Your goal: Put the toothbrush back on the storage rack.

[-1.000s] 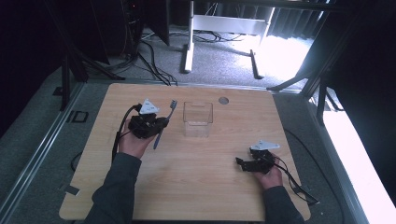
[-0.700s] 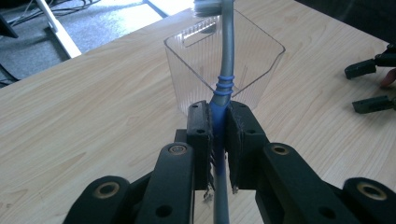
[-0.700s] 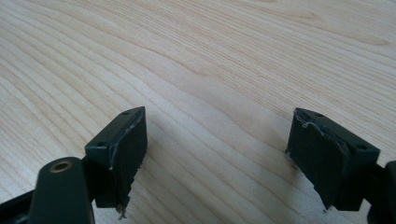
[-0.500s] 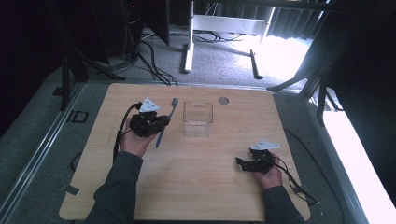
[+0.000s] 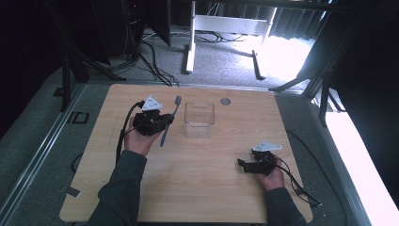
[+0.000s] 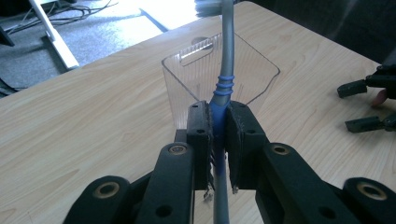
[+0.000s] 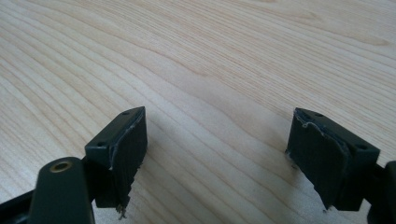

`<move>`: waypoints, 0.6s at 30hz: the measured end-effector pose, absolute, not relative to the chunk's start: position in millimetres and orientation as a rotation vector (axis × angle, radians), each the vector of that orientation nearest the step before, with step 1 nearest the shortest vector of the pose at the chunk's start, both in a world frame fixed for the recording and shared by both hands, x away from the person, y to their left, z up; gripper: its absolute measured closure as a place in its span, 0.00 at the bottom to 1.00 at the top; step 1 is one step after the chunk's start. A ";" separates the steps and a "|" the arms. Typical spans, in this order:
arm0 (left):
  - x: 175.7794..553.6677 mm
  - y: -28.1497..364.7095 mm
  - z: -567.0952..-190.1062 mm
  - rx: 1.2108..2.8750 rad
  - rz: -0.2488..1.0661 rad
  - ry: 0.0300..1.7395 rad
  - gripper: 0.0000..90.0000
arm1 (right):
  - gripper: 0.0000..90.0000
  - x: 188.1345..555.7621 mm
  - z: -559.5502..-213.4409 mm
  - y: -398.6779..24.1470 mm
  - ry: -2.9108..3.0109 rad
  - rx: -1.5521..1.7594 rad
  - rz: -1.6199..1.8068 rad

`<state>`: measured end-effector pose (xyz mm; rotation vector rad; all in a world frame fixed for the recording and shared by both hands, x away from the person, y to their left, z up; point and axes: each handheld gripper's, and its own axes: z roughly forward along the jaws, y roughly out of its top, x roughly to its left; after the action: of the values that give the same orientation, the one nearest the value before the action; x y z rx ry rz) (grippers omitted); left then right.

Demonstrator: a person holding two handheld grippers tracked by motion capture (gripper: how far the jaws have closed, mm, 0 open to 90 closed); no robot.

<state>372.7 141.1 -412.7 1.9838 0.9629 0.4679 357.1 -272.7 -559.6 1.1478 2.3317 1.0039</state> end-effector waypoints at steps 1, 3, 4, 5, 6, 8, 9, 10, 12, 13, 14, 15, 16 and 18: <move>373.1 140.5 -412.4 1.983 0.469 0.961 0.89 | 0.22 357.1 -559.6 -272.7 2.332 1.148 1.004; 373.9 139.6 -412.0 1.982 0.469 0.960 0.89 | 0.22 357.2 -559.7 -272.7 2.331 1.148 1.005; 374.3 138.8 -411.9 1.977 0.469 0.963 0.89 | 0.22 357.1 -559.6 -272.7 2.332 1.148 1.004; 374.6 138.5 -411.6 1.979 0.468 0.963 0.89 | 0.22 357.1 -559.7 -272.7 2.331 1.148 1.005; 375.1 138.2 -411.6 1.975 0.469 0.962 0.89 | 0.22 357.1 -559.7 -272.7 2.332 1.148 1.004; 375.9 138.0 -411.9 1.970 0.467 0.964 0.89 | 0.22 357.1 -559.7 -272.6 2.331 1.148 1.005; 376.4 137.8 -412.2 1.966 0.468 0.967 0.89 | 0.22 357.2 -559.7 -272.7 2.332 1.148 1.004; 376.8 137.9 -412.4 1.967 0.468 0.969 0.89 | 0.22 357.2 -559.7 -272.6 2.331 1.148 1.005; 377.3 137.5 -412.8 1.964 0.466 0.972 0.89 | 0.22 357.2 -559.7 -272.7 2.332 1.147 1.004; 377.4 137.2 -412.9 1.962 0.465 0.972 0.89 | 0.22 357.1 -559.7 -272.6 2.331 1.148 1.004; 377.6 136.7 -413.0 1.962 0.466 0.972 0.89 | 0.22 357.2 -559.6 -272.7 2.331 1.147 1.004; 377.8 136.3 -412.9 1.966 0.467 0.972 0.89 | 0.22 357.1 -559.6 -272.7 2.332 1.148 1.004; 378.1 135.9 -413.0 1.965 0.467 0.972 0.89 | 0.22 357.1 -559.7 -272.6 2.331 1.148 1.004; 378.9 135.2 -413.2 1.961 0.465 0.974 0.89 | 0.22 357.1 -559.7 -272.6 2.331 1.148 1.005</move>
<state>378.9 135.2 -413.2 1.9607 0.9738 0.4652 357.1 -272.6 -559.7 1.1484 2.3308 1.0048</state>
